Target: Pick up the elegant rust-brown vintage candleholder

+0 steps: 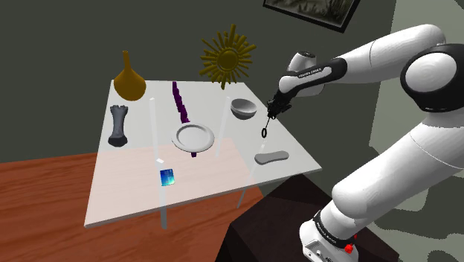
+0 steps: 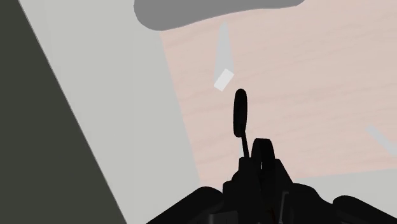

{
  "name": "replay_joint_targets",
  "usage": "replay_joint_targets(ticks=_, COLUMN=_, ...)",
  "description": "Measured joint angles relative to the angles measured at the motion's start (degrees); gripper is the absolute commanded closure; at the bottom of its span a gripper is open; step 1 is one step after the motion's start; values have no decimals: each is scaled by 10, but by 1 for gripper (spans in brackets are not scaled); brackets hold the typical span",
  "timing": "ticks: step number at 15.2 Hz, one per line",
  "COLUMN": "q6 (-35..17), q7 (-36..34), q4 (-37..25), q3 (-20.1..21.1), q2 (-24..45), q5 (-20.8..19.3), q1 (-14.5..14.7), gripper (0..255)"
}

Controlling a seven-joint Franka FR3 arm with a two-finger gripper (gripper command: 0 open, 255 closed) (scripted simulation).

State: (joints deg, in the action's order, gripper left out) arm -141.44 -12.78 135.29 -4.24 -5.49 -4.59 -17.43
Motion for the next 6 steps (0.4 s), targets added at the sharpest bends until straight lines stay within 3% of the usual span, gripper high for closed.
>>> replay_joint_targets(ticks=6, q6=46, q7=2, q4=-23, q3=1, q2=-23, q5=1, q1=1, gripper=255)
